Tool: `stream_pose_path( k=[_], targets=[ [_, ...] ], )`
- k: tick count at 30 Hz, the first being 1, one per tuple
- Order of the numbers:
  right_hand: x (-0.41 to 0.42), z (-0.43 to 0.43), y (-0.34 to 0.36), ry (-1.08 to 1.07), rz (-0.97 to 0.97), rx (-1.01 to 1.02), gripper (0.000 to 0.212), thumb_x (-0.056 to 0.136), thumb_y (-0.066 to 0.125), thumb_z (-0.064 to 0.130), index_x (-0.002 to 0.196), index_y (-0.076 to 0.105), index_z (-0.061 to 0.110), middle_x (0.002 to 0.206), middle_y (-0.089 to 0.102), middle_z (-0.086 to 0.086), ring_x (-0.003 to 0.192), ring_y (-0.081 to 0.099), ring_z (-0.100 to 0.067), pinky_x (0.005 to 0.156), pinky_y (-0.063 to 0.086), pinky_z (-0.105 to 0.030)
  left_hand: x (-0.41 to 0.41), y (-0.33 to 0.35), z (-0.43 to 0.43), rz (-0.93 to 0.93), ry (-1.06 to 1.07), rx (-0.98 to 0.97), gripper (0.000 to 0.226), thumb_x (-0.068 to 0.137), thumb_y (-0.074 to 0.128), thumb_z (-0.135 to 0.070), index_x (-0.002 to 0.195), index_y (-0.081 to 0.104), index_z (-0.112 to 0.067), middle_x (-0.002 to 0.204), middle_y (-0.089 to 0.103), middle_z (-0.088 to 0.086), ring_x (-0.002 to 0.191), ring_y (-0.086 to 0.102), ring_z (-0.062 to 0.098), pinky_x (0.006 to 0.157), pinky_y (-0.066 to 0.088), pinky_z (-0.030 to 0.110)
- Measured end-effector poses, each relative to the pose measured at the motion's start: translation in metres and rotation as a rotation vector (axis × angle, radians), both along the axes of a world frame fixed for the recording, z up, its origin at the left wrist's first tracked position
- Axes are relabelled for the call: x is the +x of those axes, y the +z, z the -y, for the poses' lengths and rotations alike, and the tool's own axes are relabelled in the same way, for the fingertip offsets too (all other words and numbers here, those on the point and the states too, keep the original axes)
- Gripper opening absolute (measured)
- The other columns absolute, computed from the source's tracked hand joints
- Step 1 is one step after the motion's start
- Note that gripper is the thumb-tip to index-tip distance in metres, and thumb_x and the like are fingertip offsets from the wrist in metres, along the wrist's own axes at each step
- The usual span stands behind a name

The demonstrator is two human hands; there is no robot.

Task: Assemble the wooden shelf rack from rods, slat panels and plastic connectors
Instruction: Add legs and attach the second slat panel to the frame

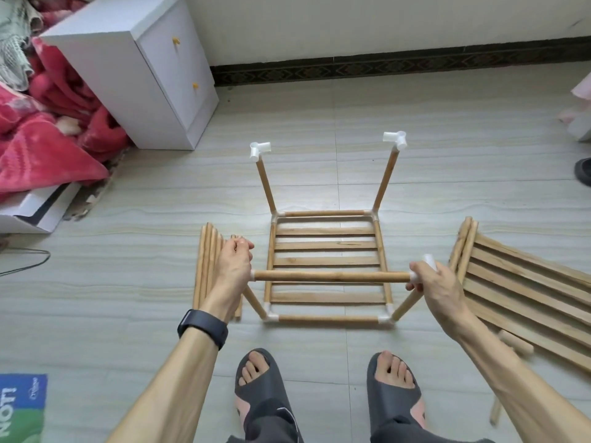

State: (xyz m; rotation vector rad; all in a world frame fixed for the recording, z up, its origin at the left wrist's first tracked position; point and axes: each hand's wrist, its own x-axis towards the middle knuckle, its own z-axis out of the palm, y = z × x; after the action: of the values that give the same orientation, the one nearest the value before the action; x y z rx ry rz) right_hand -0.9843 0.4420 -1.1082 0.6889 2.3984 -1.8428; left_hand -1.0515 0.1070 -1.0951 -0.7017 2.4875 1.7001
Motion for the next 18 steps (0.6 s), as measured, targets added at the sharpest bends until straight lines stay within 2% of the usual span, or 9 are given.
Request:
stream_pose_path(
  k=[3,5,9,11,13,14,16,18],
  targets=[
    [-0.006,0.0,0.0,-0.004,-0.002,0.019,0.031,0.077,0.051,0.043,0.061,0.056,0.017,0.058,0.06,0.001,0.063,0.052,-0.016,0.063,0.04,-0.036,-0.003,0.002,-0.002,-0.004,0.01,0.0,0.03,0.109,0.034,-0.03,0.095,0.057,-0.019,0.082,0.047,-0.002,0.07,0.044,0.01,0.045,0.039,0.015],
    [-0.009,-0.002,0.0,0.0,0.004,0.046,0.032,0.077,0.049,0.044,0.059,0.056,0.018,0.058,0.062,0.0,0.063,0.054,-0.017,0.063,0.041,-0.036,-0.004,0.002,-0.002,-0.004,-0.003,-0.034,0.029,0.109,0.032,-0.03,0.098,0.057,-0.018,0.079,0.047,-0.002,0.069,0.044,0.011,0.043,0.038,0.015],
    [-0.018,-0.005,0.0,-0.054,0.01,0.07,0.036,0.077,0.048,0.046,0.057,0.057,0.017,0.058,0.063,0.001,0.067,0.058,-0.022,0.065,0.041,-0.037,-0.003,0.003,-0.007,0.026,-0.052,-0.107,0.03,0.109,0.03,-0.031,0.104,0.056,-0.016,0.084,0.05,0.0,0.076,0.049,0.014,0.055,0.042,0.022],
    [-0.034,-0.002,0.004,-0.135,-0.005,0.085,0.038,0.078,0.048,0.051,0.065,0.056,0.016,0.064,0.061,0.002,0.072,0.056,-0.024,0.065,0.039,-0.037,-0.002,0.007,-0.012,0.048,-0.072,-0.067,0.029,0.109,0.029,-0.031,0.107,0.054,-0.016,0.091,0.051,0.001,0.085,0.05,0.017,0.069,0.046,0.029],
    [-0.06,-0.002,0.011,-0.238,-0.003,0.142,0.05,0.086,0.048,0.062,0.09,0.06,0.014,0.088,0.063,-0.001,0.089,0.057,-0.026,0.07,0.041,-0.038,0.005,0.017,-0.023,0.097,-0.134,-0.024,0.029,0.11,0.029,-0.036,0.117,0.05,-0.019,0.099,0.054,0.003,0.088,0.052,0.017,0.077,0.045,0.034],
    [-0.073,-0.003,0.017,-0.307,0.029,0.165,0.061,0.09,0.048,0.068,0.11,0.059,0.011,0.106,0.062,-0.007,0.103,0.056,-0.029,0.081,0.043,-0.04,0.01,0.022,-0.03,0.13,-0.199,0.003,0.03,0.11,0.028,-0.04,0.124,0.046,-0.021,0.106,0.056,0.003,0.092,0.055,0.016,0.079,0.047,0.036],
    [-0.092,-0.004,0.03,-0.358,0.143,0.183,0.09,0.089,0.049,0.075,0.14,0.04,0.002,0.139,0.049,-0.02,0.132,0.044,-0.037,0.108,0.037,-0.046,0.022,0.031,-0.045,0.195,-0.377,0.086,0.036,0.108,0.027,-0.047,0.136,0.034,-0.025,0.125,0.054,0.005,0.11,0.057,0.019,0.09,0.049,0.038],
    [-0.089,0.01,0.039,-0.24,0.184,0.211,0.108,0.085,0.055,0.077,0.154,0.019,0.002,0.15,0.039,-0.023,0.142,0.034,-0.039,0.117,0.03,-0.049,0.034,0.038,-0.06,0.247,-0.603,0.088,0.045,0.106,0.025,-0.053,0.142,0.03,-0.026,0.137,0.049,0.002,0.115,0.055,0.013,0.091,0.046,0.031]
  ],
)
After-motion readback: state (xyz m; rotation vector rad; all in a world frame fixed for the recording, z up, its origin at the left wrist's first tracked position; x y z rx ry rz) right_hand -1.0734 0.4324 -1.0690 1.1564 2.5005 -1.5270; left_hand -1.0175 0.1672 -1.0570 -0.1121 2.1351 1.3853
